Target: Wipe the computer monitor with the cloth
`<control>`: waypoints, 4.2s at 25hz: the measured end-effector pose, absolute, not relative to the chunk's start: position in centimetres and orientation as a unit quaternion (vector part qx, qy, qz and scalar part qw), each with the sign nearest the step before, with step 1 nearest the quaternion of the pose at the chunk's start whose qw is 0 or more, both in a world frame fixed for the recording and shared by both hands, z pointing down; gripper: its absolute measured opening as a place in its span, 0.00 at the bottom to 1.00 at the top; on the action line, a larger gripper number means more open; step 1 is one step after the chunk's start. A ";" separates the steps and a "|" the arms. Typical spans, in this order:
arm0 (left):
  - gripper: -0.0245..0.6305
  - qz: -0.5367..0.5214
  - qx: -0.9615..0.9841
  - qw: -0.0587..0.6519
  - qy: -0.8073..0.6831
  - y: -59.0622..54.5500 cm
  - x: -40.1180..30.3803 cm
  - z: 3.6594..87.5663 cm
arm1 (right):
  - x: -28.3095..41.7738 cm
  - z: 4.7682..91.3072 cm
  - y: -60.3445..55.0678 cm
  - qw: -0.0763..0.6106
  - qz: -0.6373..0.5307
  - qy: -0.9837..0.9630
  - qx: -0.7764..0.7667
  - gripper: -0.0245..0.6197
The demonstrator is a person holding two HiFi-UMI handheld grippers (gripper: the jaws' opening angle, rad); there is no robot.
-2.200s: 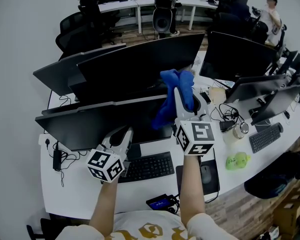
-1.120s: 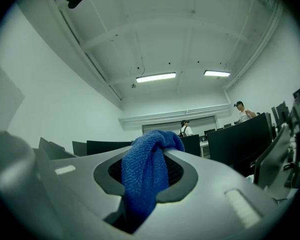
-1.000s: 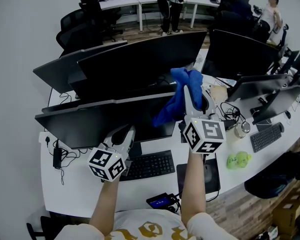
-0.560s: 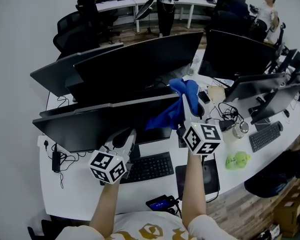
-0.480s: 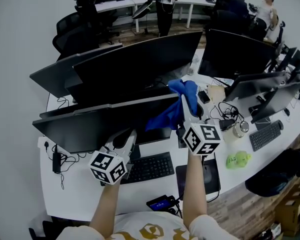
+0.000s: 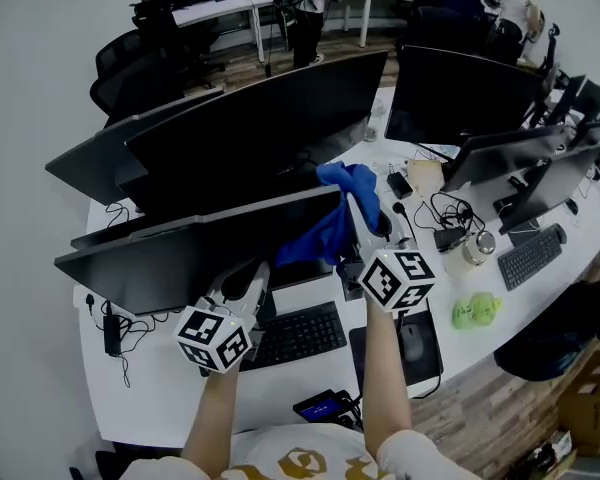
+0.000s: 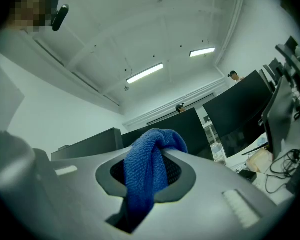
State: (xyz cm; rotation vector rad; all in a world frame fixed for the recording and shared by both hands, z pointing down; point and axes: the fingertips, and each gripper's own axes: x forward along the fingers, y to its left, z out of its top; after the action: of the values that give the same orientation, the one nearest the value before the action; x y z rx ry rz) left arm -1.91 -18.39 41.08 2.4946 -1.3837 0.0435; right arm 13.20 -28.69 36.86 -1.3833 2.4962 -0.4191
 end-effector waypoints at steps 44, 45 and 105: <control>0.04 0.104 0.873 0.162 -0.448 -18.7 1.7 48.5 | 13.6 47.7 -27.4 0.136 -0.237 0.835 -0.478 0.17; 0.04 0.106 0.873 0.162 -0.448 -18.7 1.7 48.8 | 13.6 48.1 -27.4 0.134 -0.240 0.835 -0.478 0.17; 0.04 0.190 0.849 0.207 -0.447 -17.5 1.2 56.9 | 13.8 64.1 -25.4 0.220 -0.470 0.724 -0.454 0.17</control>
State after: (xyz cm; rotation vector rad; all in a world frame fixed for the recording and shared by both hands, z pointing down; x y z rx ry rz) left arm 1.20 -17.47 56.91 2.3656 -1.2447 0.5292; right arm 13.81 -25.39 64.05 -1.2564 2.0027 -1.2989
